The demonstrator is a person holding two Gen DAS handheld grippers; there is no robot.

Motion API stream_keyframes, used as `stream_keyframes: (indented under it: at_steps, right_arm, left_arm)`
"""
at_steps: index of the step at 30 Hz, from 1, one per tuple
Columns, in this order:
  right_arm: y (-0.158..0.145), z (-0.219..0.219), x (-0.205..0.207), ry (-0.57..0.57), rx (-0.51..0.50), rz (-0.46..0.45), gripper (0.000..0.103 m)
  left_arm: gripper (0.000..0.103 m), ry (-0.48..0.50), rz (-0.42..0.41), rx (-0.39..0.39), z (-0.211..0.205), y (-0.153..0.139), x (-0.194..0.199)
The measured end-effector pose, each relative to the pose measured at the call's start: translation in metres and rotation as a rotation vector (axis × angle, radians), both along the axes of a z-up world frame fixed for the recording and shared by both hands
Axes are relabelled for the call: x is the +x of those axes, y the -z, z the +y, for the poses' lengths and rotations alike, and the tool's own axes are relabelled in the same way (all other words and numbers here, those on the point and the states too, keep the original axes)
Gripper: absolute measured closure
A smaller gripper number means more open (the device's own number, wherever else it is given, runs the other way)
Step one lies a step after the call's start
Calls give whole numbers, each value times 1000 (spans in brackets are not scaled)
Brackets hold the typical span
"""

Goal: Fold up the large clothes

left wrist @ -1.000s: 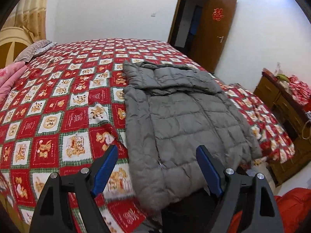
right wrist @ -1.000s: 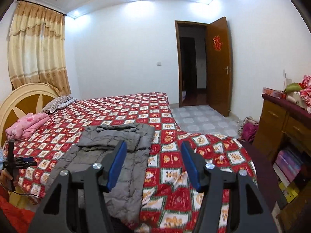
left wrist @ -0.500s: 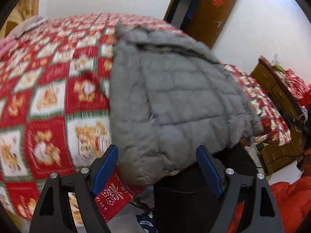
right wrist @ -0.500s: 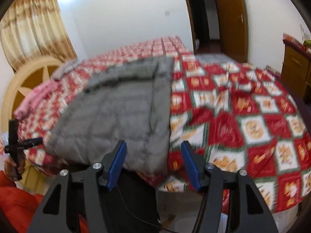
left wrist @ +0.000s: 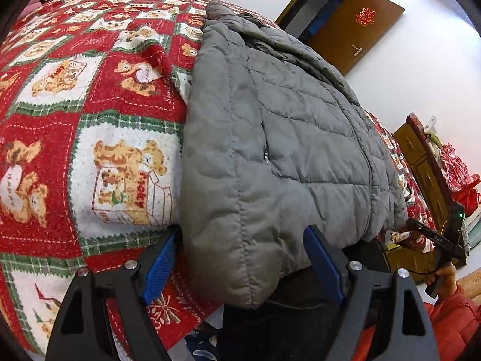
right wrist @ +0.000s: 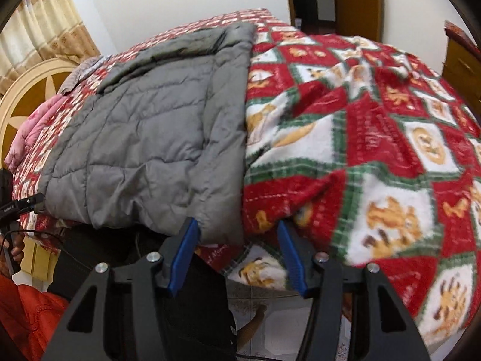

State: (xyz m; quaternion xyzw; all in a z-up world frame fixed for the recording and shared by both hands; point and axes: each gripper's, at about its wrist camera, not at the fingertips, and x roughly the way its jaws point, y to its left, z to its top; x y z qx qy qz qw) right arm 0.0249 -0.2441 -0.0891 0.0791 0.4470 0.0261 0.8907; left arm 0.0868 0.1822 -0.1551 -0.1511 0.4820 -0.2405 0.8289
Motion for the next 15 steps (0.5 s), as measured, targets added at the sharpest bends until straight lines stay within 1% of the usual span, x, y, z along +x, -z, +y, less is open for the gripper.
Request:
stream_keyframes:
  at_steps: [3,5,7,8,11,13,14,15]
  right_arm:
    - [2,4,7,-30,15,18,45]
    - [1,8,8,-55,18,22,43]
    - [3,9,11,-62,3,30,43]
    - [6,8,13,-63,11,41,43]
    - [14,10,19,-79,41,81,53]
    - [17,11,21,-82,21,103,65]
    - [17,10,20,-79,22,98,70]
    - [17,7,19,-70,32,90,77]
  left_arm:
    - [21,-4,8,-43,2,0,-2]
    - [21,12,-2,-75,6,-3,-5]
    - [21,17,-11,-71,5,-4,-4]
    - [21,17,-12,-68,5,-2,-3]
    - [21,16,-12,-35,-4,4,1]
    - [21,31,-30,1,-9,4,-2]
    - [21,37,-35,8,-10,4,-2]
    - [21,37,-36,5,-10,4,-3]
